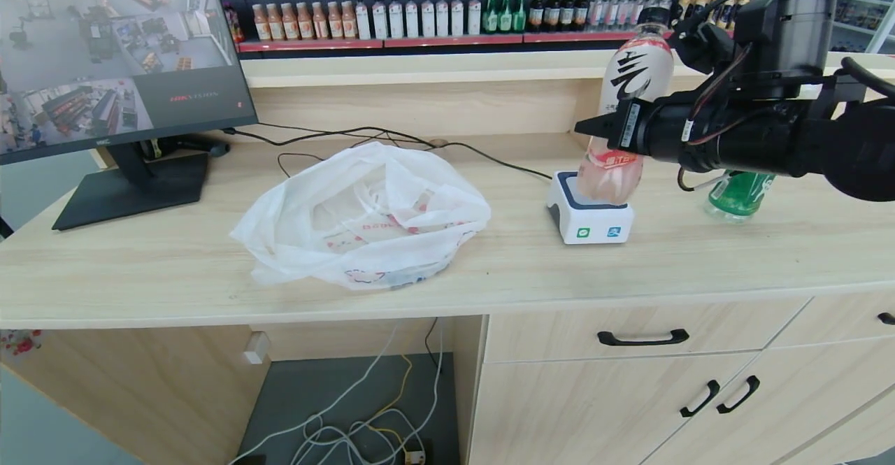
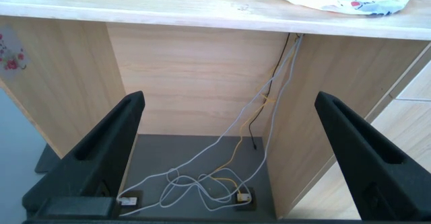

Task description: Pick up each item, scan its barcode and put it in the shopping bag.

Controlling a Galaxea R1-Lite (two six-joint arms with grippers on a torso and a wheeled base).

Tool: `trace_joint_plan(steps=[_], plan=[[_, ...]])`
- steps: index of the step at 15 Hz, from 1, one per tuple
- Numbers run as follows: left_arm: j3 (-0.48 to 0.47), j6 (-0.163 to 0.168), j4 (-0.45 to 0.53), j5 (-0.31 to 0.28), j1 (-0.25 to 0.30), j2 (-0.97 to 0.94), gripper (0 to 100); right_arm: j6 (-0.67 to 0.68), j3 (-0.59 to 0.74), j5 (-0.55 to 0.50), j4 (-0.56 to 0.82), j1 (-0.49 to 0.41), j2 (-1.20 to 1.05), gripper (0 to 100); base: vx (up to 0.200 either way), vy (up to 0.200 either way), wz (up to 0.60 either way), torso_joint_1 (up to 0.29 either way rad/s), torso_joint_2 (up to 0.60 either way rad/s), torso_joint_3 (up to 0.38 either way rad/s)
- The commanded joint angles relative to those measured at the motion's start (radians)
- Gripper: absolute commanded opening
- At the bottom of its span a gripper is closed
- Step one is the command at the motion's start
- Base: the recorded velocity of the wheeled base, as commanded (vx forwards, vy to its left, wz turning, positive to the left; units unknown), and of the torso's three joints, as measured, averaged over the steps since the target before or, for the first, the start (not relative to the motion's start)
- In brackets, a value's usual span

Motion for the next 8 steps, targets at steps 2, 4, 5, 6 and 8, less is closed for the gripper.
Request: trace_joint_plan(steps=[2, 4, 5, 6, 8], plan=[[0.000, 0.000, 0.000, 0.002, 0.000, 0.000, 100, 0.000, -0.008, 0.017, 0.008, -0.022, 0.015, 0, 0.000, 0.000, 0.00, 0.000, 0.00, 0.000], [0.000, 0.000, 0.000, 0.000, 0.000, 0.000, 100, 0.000, -0.008, 0.018, 0.010, -0.030, 0.032, 0, 0.000, 0.000, 0.00, 0.000, 0.00, 0.000], [0.000, 0.000, 0.000, 0.000, 0.000, 0.000, 100, 0.000, -0.008, 0.018, 0.011, -0.030, 0.038, 0, 0.000, 0.000, 0.00, 0.000, 0.00, 0.000], [0.000, 0.000, 0.000, 0.000, 0.000, 0.000, 100, 0.001, -0.008, 0.018, 0.011, -0.030, 0.046, 0, 0.000, 0.000, 0.00, 0.000, 0.00, 0.000], [0.000, 0.000, 0.000, 0.000, 0.000, 0.000, 100, 0.001, -0.009, 0.018, 0.011, -0.036, 0.067, 0, 0.000, 0.000, 0.00, 0.000, 0.00, 0.000]])
